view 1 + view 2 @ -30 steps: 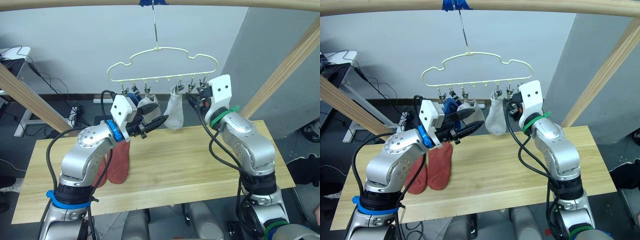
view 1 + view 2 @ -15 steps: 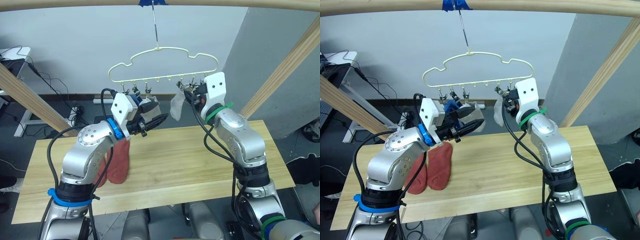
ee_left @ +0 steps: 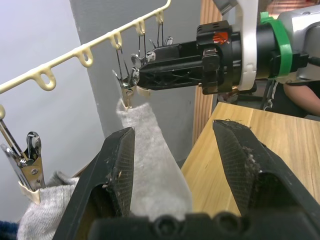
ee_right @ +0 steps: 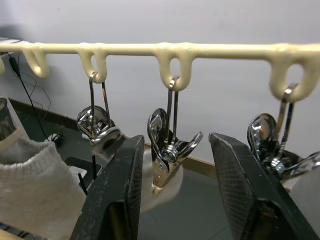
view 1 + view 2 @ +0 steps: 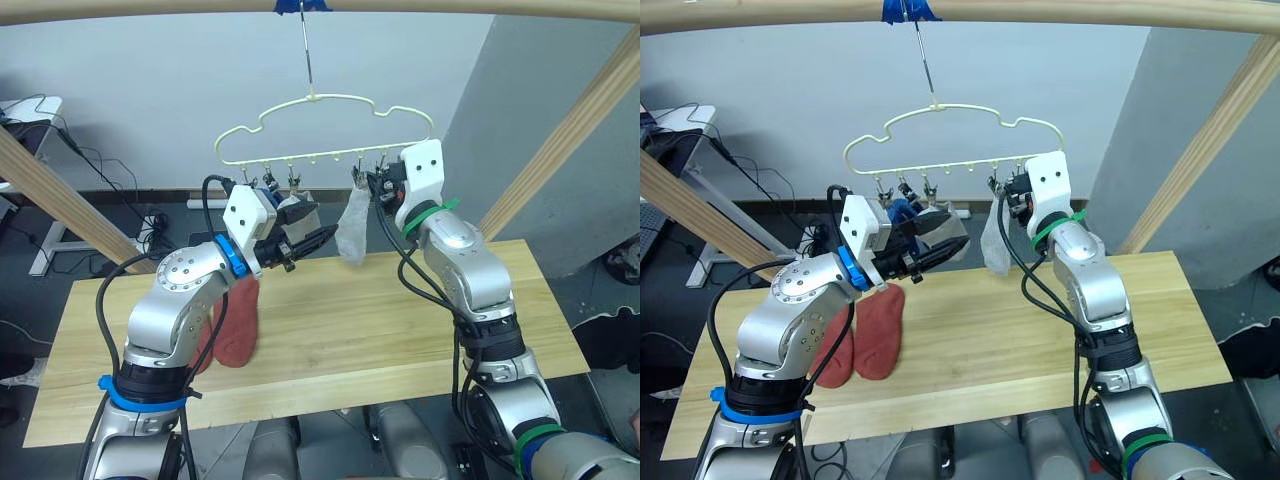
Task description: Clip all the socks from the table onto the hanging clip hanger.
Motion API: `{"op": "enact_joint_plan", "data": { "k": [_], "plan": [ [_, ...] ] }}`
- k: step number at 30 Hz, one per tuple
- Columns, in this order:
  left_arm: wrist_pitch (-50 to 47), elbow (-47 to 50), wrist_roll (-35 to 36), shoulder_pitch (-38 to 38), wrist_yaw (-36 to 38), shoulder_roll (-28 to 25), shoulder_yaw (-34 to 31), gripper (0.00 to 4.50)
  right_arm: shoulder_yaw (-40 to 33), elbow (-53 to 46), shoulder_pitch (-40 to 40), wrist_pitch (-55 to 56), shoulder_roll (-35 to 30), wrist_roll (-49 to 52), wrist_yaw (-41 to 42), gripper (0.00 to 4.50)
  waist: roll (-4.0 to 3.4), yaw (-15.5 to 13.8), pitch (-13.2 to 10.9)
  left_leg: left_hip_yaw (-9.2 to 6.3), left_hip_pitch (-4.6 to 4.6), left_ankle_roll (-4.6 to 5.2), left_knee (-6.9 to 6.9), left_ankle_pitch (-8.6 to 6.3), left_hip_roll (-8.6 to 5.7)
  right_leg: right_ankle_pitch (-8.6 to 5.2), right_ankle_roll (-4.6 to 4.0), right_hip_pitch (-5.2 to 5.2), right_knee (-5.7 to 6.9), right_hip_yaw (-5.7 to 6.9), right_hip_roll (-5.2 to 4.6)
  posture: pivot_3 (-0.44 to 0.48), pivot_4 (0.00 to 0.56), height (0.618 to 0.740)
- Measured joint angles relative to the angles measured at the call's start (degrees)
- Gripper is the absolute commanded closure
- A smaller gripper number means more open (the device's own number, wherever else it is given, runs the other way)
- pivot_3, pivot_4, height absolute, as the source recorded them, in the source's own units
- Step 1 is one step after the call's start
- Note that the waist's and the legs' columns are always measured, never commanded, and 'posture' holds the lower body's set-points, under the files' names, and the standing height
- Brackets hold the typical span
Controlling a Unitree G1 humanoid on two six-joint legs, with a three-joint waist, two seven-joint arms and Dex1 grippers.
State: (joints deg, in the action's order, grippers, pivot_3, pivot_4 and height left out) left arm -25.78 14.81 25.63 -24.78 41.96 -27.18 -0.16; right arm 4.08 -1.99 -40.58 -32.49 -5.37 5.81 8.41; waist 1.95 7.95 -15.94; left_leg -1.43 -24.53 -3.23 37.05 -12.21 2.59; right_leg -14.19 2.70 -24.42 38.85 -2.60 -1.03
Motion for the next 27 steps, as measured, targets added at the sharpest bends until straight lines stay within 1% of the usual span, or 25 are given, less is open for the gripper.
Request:
{"op": "enact_joint_plan", "data": {
  "k": [7,22,27],
  "plan": [
    [0.00,0.00,-0.23,0.00,-0.07,0.43,0.02,1.76,-1.97,0.06,-1.55,-2.23,4.02,0.25,-2.83,2.36,0.01,-0.03,0.01,0.00,0.02,0.01,0.00,0.02,0.00,0.00,-0.01,0.00,0.04,0.00,0.00,-0.163,0.202,0.740],
    [0.00,0.01,-0.92,0.16,-0.25,0.62,0.06,1.76,-3.03,2.61,-3.41,-2.96,7.65,1.35,-3.72,2.36,0.01,-0.04,0.01,-0.01,0.02,0.01,0.00,0.03,0.00,0.02,-0.03,0.00,0.05,0.01,0.00,-0.148,0.203,0.740],
    [-0.02,0.02,-0.96,0.46,-0.31,0.61,0.07,1.76,-3.10,3.44,-3.85,-2.60,7.93,1.87,-4.12,2.36,0.01,-0.06,0.01,-0.01,0.02,0.01,0.00,0.03,0.00,0.02,-0.03,0.00,0.06,0.02,0.00,-0.151,0.205,0.740]
  ]
}}
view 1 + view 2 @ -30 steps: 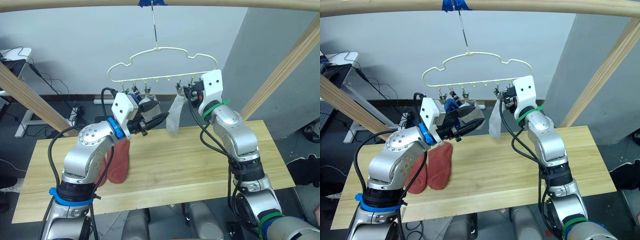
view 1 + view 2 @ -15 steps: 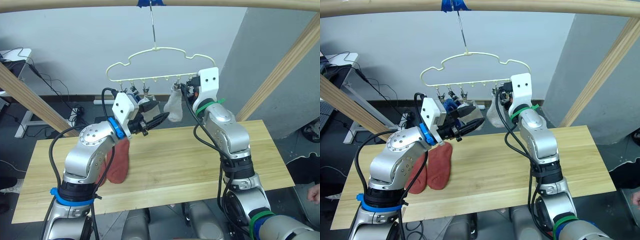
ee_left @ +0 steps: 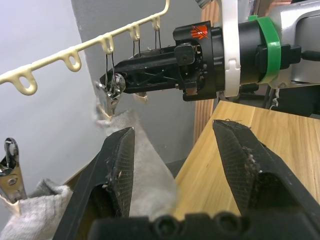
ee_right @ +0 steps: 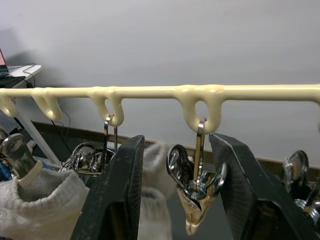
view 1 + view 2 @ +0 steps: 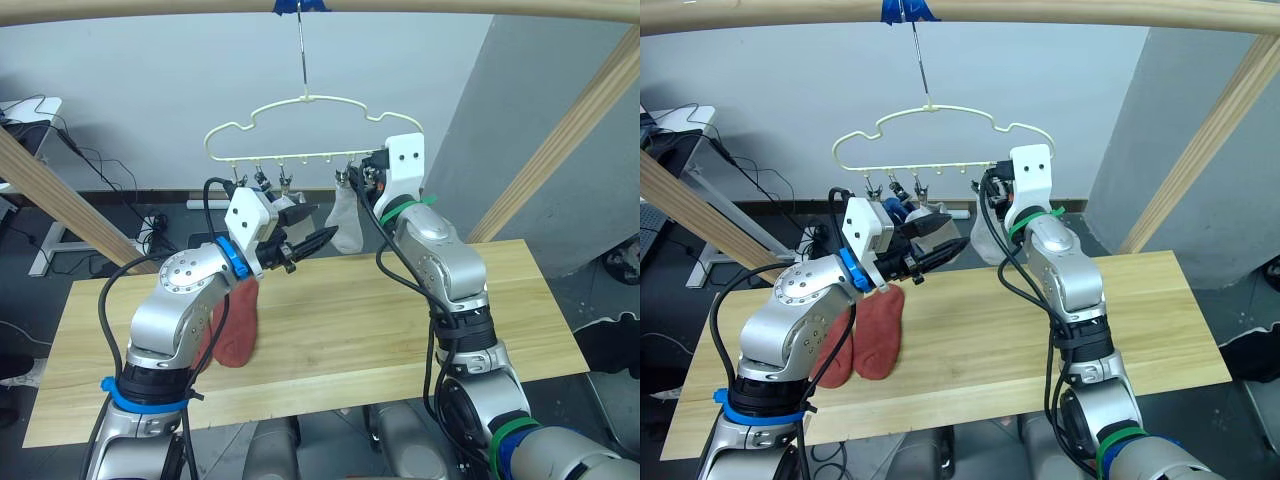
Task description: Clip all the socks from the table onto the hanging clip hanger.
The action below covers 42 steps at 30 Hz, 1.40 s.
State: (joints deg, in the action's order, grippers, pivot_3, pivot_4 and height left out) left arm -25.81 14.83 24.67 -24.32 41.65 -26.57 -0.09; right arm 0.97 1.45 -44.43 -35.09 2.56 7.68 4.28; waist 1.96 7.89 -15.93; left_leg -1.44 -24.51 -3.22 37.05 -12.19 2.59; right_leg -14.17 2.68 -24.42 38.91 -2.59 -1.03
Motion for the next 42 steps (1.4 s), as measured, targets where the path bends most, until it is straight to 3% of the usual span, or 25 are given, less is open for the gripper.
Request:
{"op": "enact_joint_plan", "data": {
  "k": [17,42],
  "plan": [
    [-0.04,0.00,-0.05,0.04,0.02,0.00,0.49,1.76,0.37,-6.46,3.50,-0.32,4.85,-3.17,-10.28,2.36,0.00,0.03,0.01,0.00,0.01,0.00,0.00,0.00,0.00,0.00,0.00,0.00,0.02,0.00,0.00,-0.162,0.199,0.740],
    [-0.02,-0.71,-0.80,0.03,0.08,-0.07,0.73,1.76,0.38,-11.43,4.50,-6.94,5.10,0.89,-18.22,2.36,0.00,0.05,0.02,0.00,0.00,0.00,0.00,0.00,0.00,0.00,0.00,0.00,0.01,0.00,0.00,-0.170,0.199,0.740]
  ]
}}
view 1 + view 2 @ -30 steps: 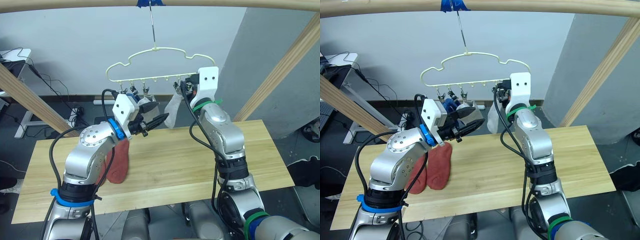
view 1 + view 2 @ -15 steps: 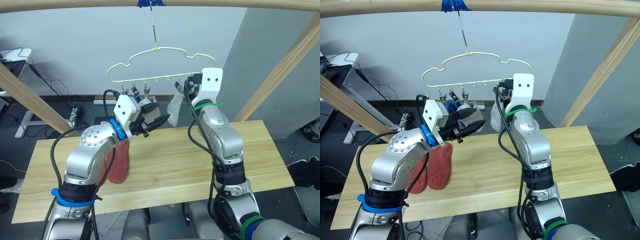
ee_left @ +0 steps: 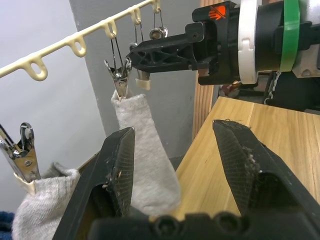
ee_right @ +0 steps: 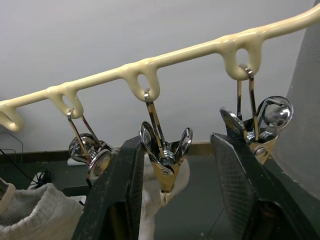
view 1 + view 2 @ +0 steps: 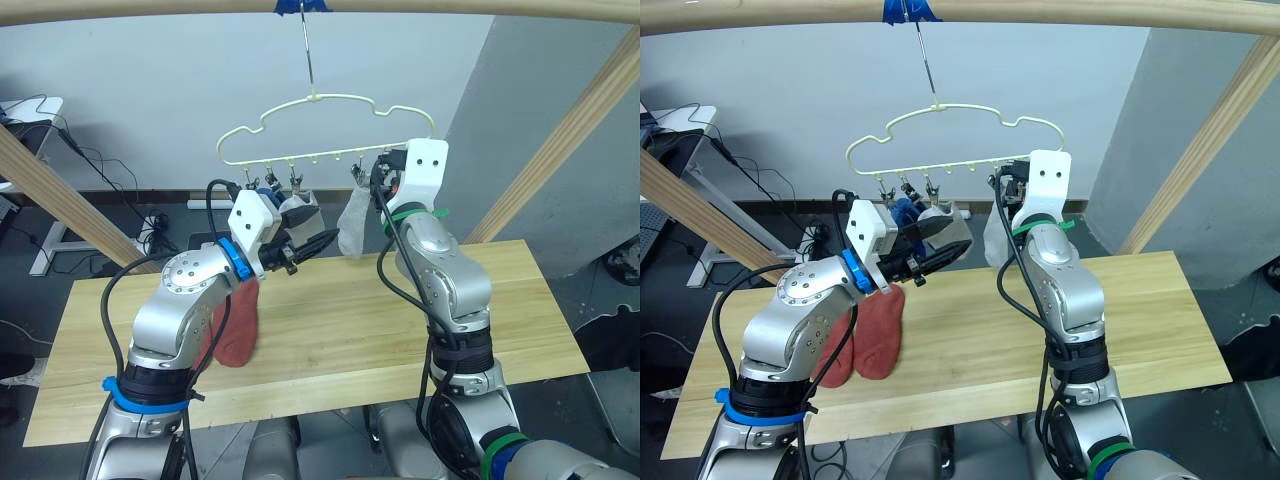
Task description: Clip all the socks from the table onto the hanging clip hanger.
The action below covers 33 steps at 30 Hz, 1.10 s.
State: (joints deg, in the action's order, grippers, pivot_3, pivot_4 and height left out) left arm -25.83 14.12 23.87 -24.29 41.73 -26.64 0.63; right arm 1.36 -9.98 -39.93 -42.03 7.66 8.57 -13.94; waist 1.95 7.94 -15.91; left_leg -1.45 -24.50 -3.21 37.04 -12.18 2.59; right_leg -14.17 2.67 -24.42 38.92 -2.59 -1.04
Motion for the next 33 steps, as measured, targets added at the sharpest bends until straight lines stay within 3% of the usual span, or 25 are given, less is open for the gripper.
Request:
{"op": "enact_joint_plan", "data": {
  "k": [8,11,15,16,33],
  "plan": [
    [0.05,-0.57,-0.18,0.00,0.02,0.00,0.02,1.76,0.32,-0.04,0.00,0.02,0.00,1.80,-0.76,2.36,0.00,0.00,0.00,0.00,0.00,0.00,0.00,0.00,0.00,0.00,0.00,0.00,0.00,0.00,0.00,-0.170,0.198,0.740],
    [0.07,-0.58,-0.24,0.00,0.02,0.00,0.02,1.76,0.46,-0.04,0.00,0.09,0.00,2.19,-0.85,2.98,0.00,0.00,0.00,0.00,0.00,0.00,0.00,0.00,0.00,0.00,0.00,0.00,0.00,0.00,0.00,-0.170,0.198,0.740],
    [0.17,-0.58,-0.40,0.01,0.05,0.00,0.03,1.76,0.64,-0.04,0.00,0.21,0.00,2.33,-0.76,4.25,0.00,0.00,0.00,0.00,0.00,0.00,0.00,0.00,0.00,0.00,0.00,0.00,0.00,0.00,0.00,-0.170,0.198,0.740],
    [0.21,-0.58,-0.46,0.03,0.06,0.00,0.05,1.76,0.74,-0.04,0.00,0.23,0.00,2.33,-0.70,4.33,0.00,0.00,0.00,0.00,0.00,0.00,0.00,0.00,0.00,0.00,0.00,0.00,0.00,0.00,0.00,-0.170,0.198,0.740],
    [1.99,-0.50,-3.90,8.36,-3.45,-0.55,-0.79,1.76,1.76,0.01,0.00,1.63,-0.02,2.34,0.44,4.33,-0.01,0.00,0.01,0.00,0.00,0.00,0.00,0.00,0.01,0.00,0.00,-0.01,0.00,0.00,0.00,-0.164,0.202,0.740]
  ]
}}
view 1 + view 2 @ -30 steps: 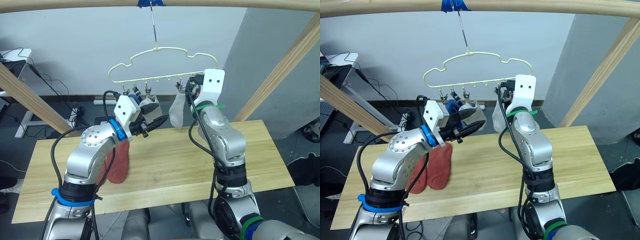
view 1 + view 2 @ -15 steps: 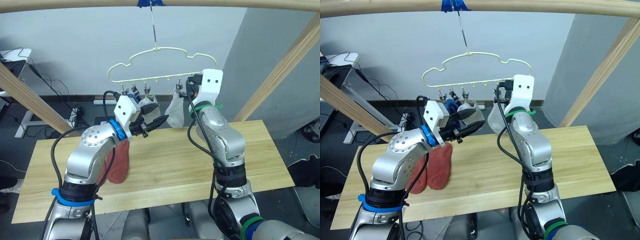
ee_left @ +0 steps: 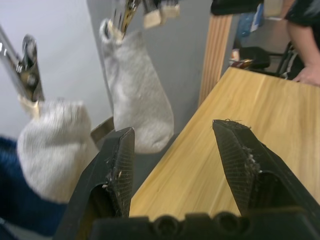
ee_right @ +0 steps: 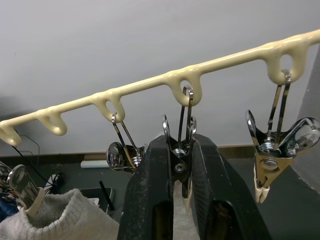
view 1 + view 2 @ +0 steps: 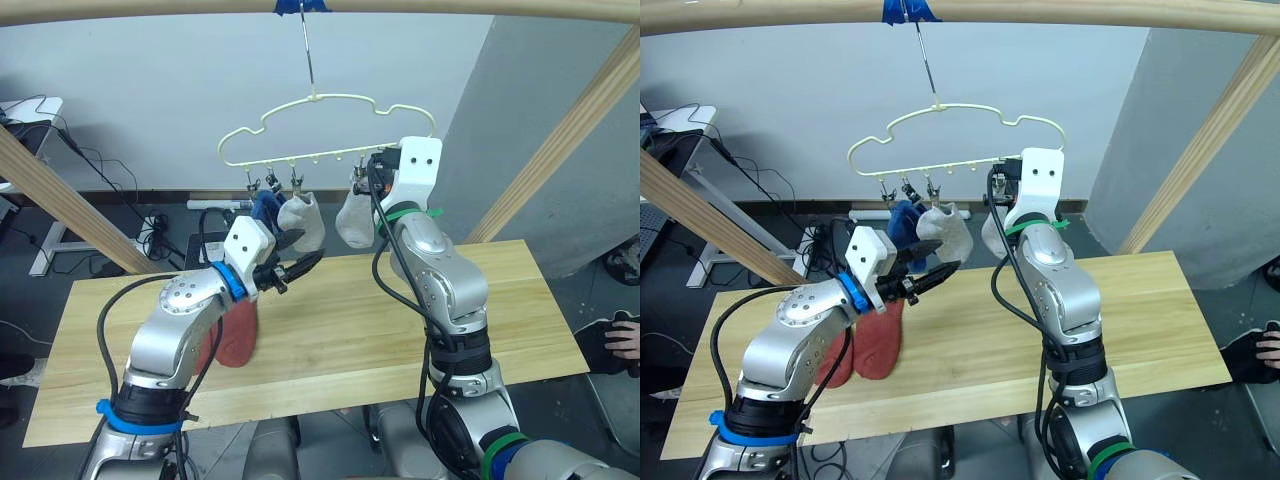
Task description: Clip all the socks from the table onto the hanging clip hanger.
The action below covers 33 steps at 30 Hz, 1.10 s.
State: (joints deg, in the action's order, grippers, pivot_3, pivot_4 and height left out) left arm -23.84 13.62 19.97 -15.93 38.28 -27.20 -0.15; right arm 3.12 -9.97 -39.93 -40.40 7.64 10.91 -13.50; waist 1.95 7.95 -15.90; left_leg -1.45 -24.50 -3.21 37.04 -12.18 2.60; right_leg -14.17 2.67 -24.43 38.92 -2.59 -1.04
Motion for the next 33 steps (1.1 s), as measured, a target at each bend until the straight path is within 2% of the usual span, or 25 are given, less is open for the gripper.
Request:
{"op": "enact_joint_plan", "data": {
  "k": [2,5,9,10,13,16,24,30,33],
  "plan": [
    [0.73,0.00,-1.10,2.30,-1.41,0.09,-0.22,1.76,-0.13,0.00,0.00,0.10,0.00,0.09,0.05,4.33,-0.01,0.01,0.01,0.01,0.00,0.00,-0.01,0.00,0.00,0.00,0.00,-0.01,0.00,-0.01,0.00,-0.164,0.202,0.740],
    [0.73,-0.06,-2.23,4.85,-4.79,2.29,-0.46,1.26,-0.16,0.00,0.00,0.13,0.00,0.71,0.10,4.33,0.00,-0.01,0.01,0.00,0.00,0.00,0.00,0.00,0.00,0.00,0.00,-0.01,0.00,0.00,0.00,-0.164,0.207,0.740],
    [0.78,-0.79,-4.88,8.67,-11.64,4.64,-2.93,0.05,-0.15,0.01,0.00,0.13,0.00,1.58,0.05,4.33,0.01,-0.02,0.05,0.00,0.01,0.00,0.00,0.00,0.01,0.00,0.00,-0.01,0.01,0.00,0.00,-0.164,0.212,0.740],
    [0.79,-1.33,-5.71,9.55,-13.61,5.31,-3.59,0.00,-0.18,0.01,0.00,0.13,0.00,1.61,0.02,4.33,0.01,-0.01,0.05,0.01,0.02,0.00,0.00,0.00,0.01,0.00,0.00,-0.01,0.01,-0.01,0.00,-0.164,0.212,0.740],
    [0.17,-6.30,-7.85,10.53,-21.16,8.99,-6.33,0.00,-0.18,0.01,0.01,0.12,0.00,1.72,0.00,4.33,0.03,-0.02,0.06,0.00,0.02,0.02,0.01,0.01,0.01,0.00,-0.01,-0.01,0.02,0.01,0.00,-0.168,0.216,0.740],
    [-1.26,-12.07,-9.15,10.27,-25.67,10.85,-7.58,0.00,-0.16,0.01,0.01,0.08,0.00,1.86,0.09,4.33,0.04,-0.01,0.07,0.00,0.02,0.03,0.01,0.02,0.01,0.01,-0.02,-0.01,0.03,0.02,0.00,-0.172,0.217,0.740],
    [-1.91,-21.91,-11.19,6.39,-30.59,12.75,-8.12,0.00,-0.02,0.01,0.04,-0.15,0.00,2.09,0.24,4.33,0.06,-0.02,0.08,0.00,0.02,0.03,0.01,0.02,0.01,0.01,-0.02,-0.01,0.03,0.03,0.00,-0.180,0.222,0.740],
    [-2.01,-25.78,-11.36,2.83,-32.01,12.97,-8.62,0.00,0.28,0.00,0.28,-0.37,0.00,2.34,0.65,4.33,0.06,0.01,0.12,0.01,0.03,0.04,0.00,0.02,0.00,0.01,-0.02,0.00,0.04,0.01,0.00,-0.190,0.222,0.740],
    [-2.07,-26.05,-11.79,2.82,-31.59,12.68,-8.51,0.59,0.35,0.00,0.57,-0.42,0.00,2.40,0.65,4.33,0.07,0.02,0.18,0.01,0.05,0.03,-0.01,0.02,0.01,0.01,-0.02,0.00,0.04,0.01,0.00,-0.192,0.219,0.740]
  ]
}}
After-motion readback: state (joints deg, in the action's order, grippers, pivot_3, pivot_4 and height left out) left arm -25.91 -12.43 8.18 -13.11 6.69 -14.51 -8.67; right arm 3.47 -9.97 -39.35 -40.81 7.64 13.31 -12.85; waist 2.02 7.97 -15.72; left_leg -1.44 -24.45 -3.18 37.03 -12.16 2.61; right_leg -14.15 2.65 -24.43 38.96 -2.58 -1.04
